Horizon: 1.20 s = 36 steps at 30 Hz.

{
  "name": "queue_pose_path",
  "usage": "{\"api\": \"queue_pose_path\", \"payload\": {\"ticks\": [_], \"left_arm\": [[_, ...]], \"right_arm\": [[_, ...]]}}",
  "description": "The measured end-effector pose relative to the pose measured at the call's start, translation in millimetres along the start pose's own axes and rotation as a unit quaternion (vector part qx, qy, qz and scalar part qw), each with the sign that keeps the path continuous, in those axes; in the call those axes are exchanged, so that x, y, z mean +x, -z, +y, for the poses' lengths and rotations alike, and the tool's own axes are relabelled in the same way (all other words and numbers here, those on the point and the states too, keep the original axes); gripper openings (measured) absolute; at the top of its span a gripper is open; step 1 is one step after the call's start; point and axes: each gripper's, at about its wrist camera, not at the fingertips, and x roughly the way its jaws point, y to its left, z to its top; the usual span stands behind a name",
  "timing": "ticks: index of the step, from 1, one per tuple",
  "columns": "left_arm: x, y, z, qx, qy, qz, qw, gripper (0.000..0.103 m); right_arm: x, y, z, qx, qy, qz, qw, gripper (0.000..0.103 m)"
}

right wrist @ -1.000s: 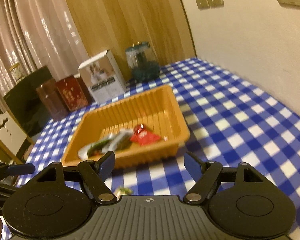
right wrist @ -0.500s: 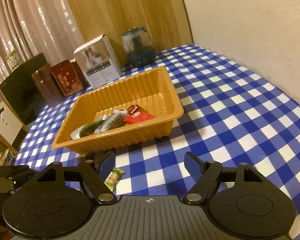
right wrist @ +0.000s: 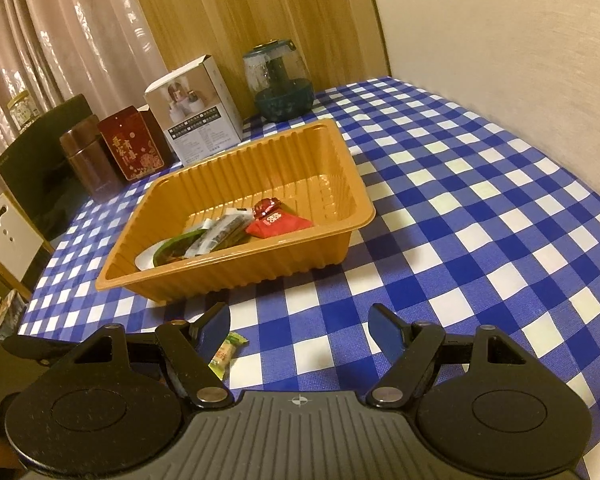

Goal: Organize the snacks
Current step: 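Close the left tool on the red square candy while the right tool grasps the yellow-green candy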

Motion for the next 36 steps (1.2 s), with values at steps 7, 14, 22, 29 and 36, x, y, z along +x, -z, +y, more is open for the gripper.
{"api": "queue_pose_path", "payload": {"ticks": [7, 14, 22, 29, 36], "left_arm": [[-7, 1, -5, 0.013, -0.004, -0.012, 0.9998, 0.023], [-17, 4, 1, 0.012, -0.028, -0.022, 0.9993, 0.022], [-31, 4, 22, -0.021, -0.066, -0.049, 0.9964, 0.022], [-37, 6, 37, -0.05, -0.07, -0.058, 0.9946, 0.022], [-38, 6, 42, -0.062, -0.072, -0.063, 0.9935, 0.022]], "right_arm": [[5, 2, 5, -0.012, -0.005, 0.01, 1.0, 0.076], [17, 7, 16, -0.043, -0.017, 0.033, 0.998, 0.076], [42, 16, 42, -0.093, -0.041, 0.055, 0.993, 0.071], [66, 23, 56, -0.11, -0.042, 0.074, 0.99, 0.054], [76, 28, 72, -0.13, -0.022, 0.059, 0.99, 0.048]]}}
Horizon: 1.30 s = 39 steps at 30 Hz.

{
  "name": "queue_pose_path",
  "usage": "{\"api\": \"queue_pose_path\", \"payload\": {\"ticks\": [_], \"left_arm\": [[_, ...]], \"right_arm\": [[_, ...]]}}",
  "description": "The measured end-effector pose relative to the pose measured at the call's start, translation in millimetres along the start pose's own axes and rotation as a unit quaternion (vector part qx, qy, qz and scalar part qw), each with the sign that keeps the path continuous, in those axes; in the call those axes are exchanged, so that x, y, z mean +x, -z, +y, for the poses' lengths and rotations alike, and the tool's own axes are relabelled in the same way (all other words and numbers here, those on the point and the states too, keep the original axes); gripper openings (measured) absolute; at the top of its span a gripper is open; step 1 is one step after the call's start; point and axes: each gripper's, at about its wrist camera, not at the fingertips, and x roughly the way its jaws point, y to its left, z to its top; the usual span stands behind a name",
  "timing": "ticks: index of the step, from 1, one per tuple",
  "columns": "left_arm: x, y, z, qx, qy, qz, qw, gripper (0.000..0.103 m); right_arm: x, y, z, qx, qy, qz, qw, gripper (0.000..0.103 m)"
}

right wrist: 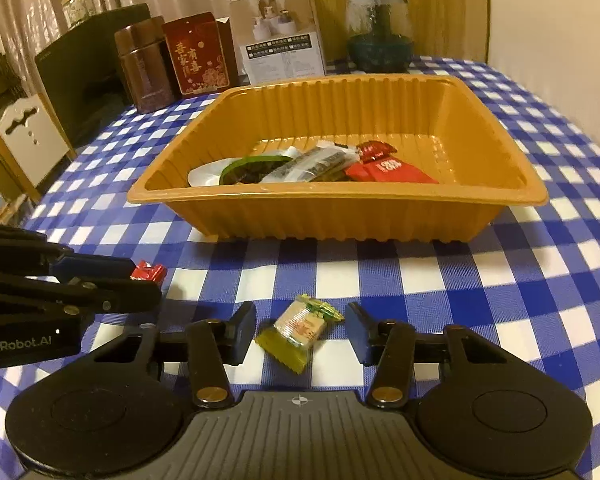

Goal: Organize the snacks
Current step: 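Close the left tool on the red square candy while the right tool grasps the yellow-green candy, then lift and carry both held candies over the orange tray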

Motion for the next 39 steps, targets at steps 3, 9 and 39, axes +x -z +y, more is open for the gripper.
{"api": "queue_pose_path", "payload": {"ticks": [3, 9, 39], "left_arm": [[1, 1, 0, 0.002, -0.002, 0.003, 1.0, 0.022], [2, 1, -3, 0.012, -0.002, 0.006, 0.9999, 0.022], [-25, -23, -35, 0.013, 0.007, -0.048, 0.9987, 0.022]], "right_arm": [[3, 2, 10, -0.03, 0.025, -0.003, 0.999, 0.038], [2, 5, 10, -0.034, 0.033, -0.002, 0.999, 0.03], [-68, -17, -31, 0.02, 0.037, -0.064, 0.997, 0.027]]}}
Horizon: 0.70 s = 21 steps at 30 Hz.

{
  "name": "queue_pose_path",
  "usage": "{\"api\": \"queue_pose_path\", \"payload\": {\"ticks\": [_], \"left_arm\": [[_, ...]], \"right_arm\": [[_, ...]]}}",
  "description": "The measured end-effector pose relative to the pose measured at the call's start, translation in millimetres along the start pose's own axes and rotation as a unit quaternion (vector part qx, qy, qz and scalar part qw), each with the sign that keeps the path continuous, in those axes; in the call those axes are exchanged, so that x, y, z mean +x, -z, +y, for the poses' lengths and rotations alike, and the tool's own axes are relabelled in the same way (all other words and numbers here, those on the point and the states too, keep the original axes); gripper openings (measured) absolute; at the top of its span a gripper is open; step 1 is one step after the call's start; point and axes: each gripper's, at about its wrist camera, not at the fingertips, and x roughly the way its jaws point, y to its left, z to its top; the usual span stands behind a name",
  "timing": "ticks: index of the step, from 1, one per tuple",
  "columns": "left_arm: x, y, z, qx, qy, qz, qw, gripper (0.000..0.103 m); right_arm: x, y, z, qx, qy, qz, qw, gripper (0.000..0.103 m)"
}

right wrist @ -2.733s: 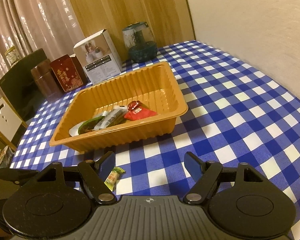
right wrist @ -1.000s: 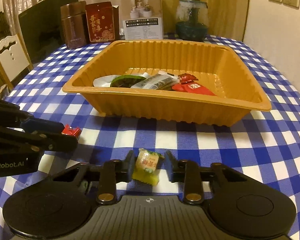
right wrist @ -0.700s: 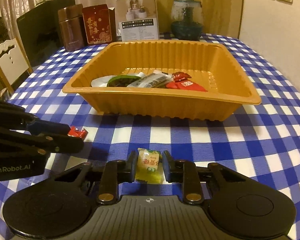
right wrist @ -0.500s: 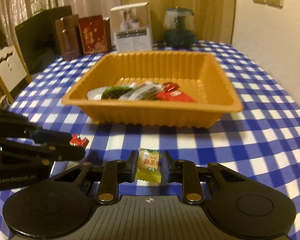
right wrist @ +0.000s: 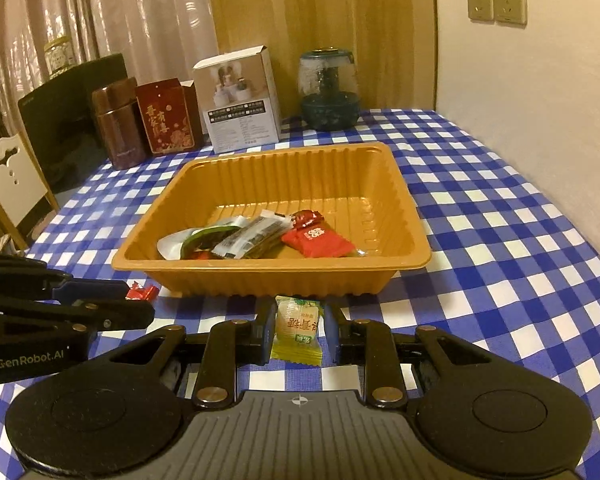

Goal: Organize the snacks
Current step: 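Lift and carry both held candies over the orange tray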

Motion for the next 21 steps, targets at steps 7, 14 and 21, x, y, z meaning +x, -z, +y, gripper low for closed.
{"api": "queue_pose_path", "payload": {"ticks": [7, 14, 21], "left_arm": [[-7, -7, 3, -0.003, -0.005, -0.011, 0.9999, 0.022], [-10, -20, 3, -0.004, -0.008, -0.025, 0.9997, 0.022], [-9, -37, 9, -0.015, -0.015, -0.043, 0.9989, 0.022]], "right_arm": [[-5, -7, 3, 0.001, -0.005, -0.015, 1.0, 0.027], [-8, -18, 3, 0.0, -0.006, -0.027, 1.0, 0.027], [-6, -35, -9, 0.01, 0.001, -0.043, 0.999, 0.027]]}}
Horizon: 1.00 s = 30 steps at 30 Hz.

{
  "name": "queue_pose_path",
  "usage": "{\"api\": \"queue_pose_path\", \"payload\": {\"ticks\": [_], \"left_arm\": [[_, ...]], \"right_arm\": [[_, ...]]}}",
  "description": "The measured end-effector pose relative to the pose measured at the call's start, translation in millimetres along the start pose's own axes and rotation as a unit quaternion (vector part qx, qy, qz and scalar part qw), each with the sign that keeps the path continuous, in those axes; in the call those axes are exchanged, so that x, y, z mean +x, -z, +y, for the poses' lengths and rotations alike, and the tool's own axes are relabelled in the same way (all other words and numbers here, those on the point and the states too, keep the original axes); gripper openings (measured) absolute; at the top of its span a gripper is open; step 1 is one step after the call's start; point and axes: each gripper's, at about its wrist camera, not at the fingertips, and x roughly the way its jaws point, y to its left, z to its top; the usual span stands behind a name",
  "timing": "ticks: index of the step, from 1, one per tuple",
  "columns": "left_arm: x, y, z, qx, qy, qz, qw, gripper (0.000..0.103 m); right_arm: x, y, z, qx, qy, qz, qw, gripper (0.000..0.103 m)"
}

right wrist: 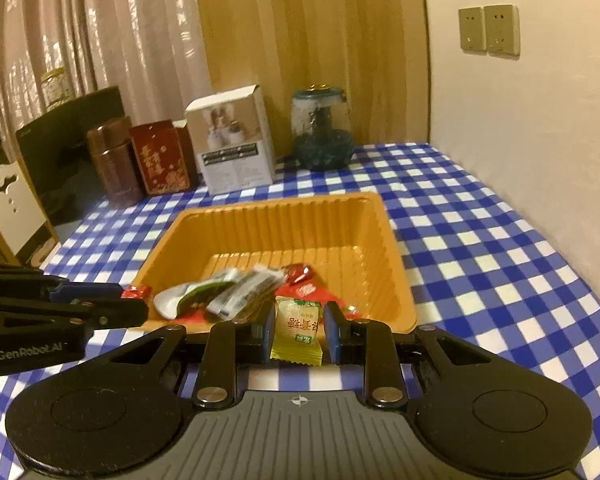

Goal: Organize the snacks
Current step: 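Lift and carry both held candies over the orange tray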

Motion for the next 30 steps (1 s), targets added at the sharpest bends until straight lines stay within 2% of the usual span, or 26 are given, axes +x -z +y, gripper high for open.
{"api": "queue_pose_path", "payload": {"ticks": [10, 30], "left_arm": [[22, -23, 16, -0.017, -0.016, -0.012, 0.9997, 0.022], [87, -42, 26, -0.022, -0.024, 0.009, 0.9994, 0.022]], "right_arm": [[17, -22, -15, 0.016, 0.003, -0.013, 1.0, 0.027], [68, -43, -26, 0.013, 0.002, 0.007, 1.0, 0.027]]}}
